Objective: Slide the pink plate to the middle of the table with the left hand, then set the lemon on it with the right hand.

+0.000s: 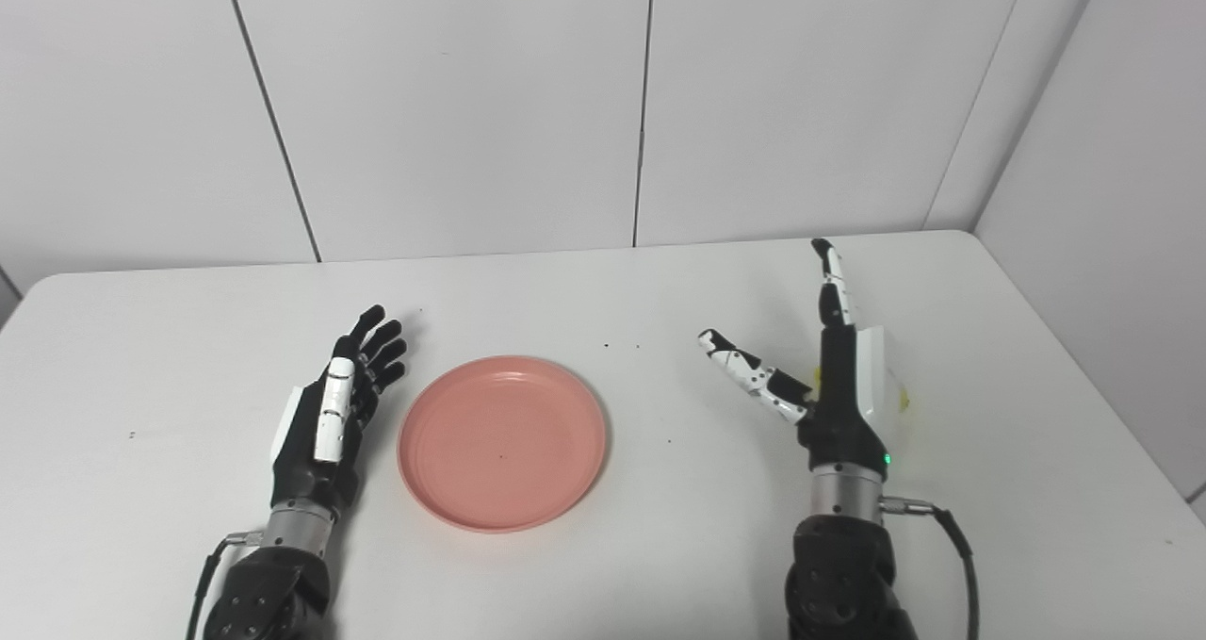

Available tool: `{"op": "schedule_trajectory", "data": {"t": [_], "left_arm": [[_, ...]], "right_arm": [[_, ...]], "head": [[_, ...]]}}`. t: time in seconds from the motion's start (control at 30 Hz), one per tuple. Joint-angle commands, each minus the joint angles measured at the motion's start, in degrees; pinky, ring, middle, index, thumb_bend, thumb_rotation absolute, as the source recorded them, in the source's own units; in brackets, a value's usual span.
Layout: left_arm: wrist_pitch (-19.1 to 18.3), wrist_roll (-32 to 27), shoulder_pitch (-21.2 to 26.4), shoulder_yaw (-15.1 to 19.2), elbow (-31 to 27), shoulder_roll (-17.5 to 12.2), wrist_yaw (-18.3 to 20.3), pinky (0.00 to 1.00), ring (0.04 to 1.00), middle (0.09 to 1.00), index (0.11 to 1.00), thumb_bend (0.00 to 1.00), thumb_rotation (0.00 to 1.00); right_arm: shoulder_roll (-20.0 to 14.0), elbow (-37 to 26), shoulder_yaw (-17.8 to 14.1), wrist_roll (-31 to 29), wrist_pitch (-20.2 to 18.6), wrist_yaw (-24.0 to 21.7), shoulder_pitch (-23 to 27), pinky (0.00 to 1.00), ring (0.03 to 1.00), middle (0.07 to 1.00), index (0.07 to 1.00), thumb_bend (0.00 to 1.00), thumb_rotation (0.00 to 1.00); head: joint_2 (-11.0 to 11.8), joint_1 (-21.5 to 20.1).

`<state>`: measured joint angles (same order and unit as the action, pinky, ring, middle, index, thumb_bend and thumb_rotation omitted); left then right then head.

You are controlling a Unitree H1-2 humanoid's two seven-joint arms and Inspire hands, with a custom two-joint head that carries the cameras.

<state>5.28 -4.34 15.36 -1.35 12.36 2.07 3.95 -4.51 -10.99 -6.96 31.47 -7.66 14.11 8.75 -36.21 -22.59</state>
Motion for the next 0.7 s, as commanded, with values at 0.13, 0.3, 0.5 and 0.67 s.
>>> {"op": "schedule_trajectory", "data": {"t": [0.13, 0.3, 0.5, 0.67], "left_arm": [[0.9, -1.9, -0.1, 0.5, 1.4, -0.9, 1.3, 0.89, 0.901, 0.904, 0.895, 0.56, 1.0], [0.2, -3.1, 0.0, 0.4, 1.3, -1.6, 2.2, 0.91, 0.914, 0.918, 0.91, 0.54, 1.0], [0.6, -4.3, 0.3, 0.5, 1.7, -2.3, 3.7, 0.92, 0.92, 0.925, 0.917, 0.53, 1.0], [0.0, -6.2, 0.6, 1.1, 1.9, -2.7, 5.2, 0.93, 0.929, 0.933, 0.929, 0.52, 1.0]], "right_arm": [[-4.2, -3.2, -0.6, 4.2, -9.1, -3.4, 1.7, 0.79, 0.897, 0.925, 0.906, 0.78, 0.42], [-5.8, -3.1, -0.1, 6.6, -13.7, -4.5, 2.2, 0.78, 0.91, 0.933, 0.912, 0.81, 0.38], [-7.7, -2.7, 0.1, 8.1, -16.2, -5.1, 2.9, 0.75, 0.903, 0.932, 0.91, 0.84, 0.34], [-9.2, -2.0, -0.2, 8.0, -18.3, -6.8, 3.1, 0.81, 0.912, 0.913, 0.908, 0.85, 0.33]], "head": [[0.1, -2.0], [0.1, -4.1], [-0.4, -5.3], [-0.6, -6.0]]}}
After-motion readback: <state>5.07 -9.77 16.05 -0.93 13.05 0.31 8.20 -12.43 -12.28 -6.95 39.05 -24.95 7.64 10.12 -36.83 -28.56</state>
